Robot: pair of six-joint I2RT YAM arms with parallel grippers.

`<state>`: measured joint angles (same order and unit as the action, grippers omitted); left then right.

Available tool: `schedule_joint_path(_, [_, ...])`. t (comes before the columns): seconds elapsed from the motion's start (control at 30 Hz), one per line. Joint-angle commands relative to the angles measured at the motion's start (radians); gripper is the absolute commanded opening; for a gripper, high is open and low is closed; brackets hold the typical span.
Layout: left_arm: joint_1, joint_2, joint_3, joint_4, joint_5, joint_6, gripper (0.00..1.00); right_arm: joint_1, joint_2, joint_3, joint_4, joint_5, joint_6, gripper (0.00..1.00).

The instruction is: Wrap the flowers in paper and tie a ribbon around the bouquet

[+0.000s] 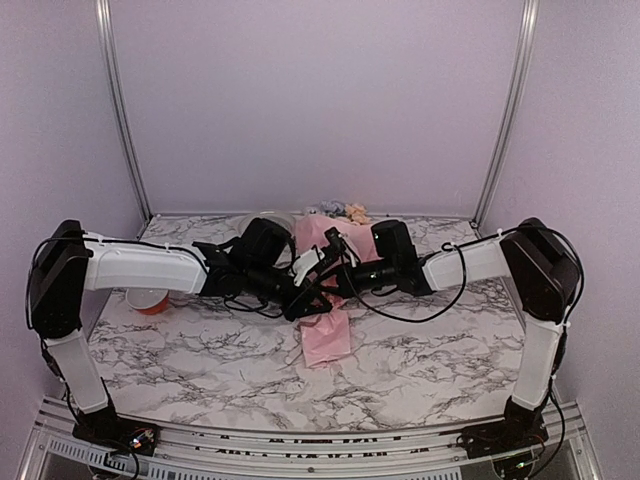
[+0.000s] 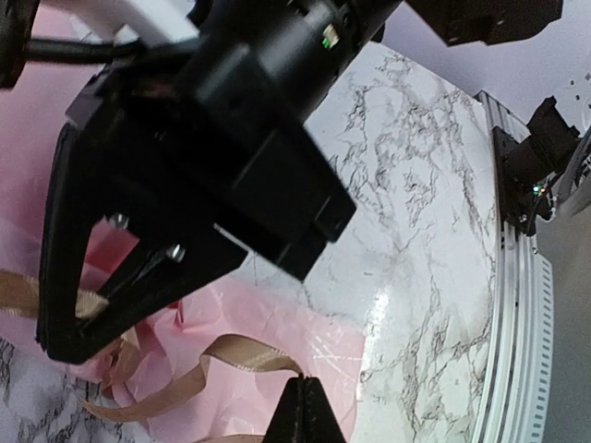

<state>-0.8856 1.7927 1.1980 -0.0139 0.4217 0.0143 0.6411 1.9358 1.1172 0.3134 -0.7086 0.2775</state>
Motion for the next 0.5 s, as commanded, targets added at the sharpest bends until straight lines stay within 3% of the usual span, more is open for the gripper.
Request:
schedule_joint_path(0.0, [-0.003, 0.047, 0.09, 0.048, 0.142, 0.024, 0.0, -0.02, 0.01, 0.012, 0.051, -0.022, 0.048, 0.0])
schedule_joint_path(0.27, [-0.06, 0.196, 0.216, 0.125, 0.261, -0.016, 0.0, -0.039, 0.009, -0.006, 0.068, -0.042, 0.066, 0.0])
schedule_joint_path(0.47, [-0.069, 0.255, 0.225, 0.217, 0.177, -0.045, 0.0, -0.04, 0.022, 0.017, -0.017, 0.009, 0.02, 0.0])
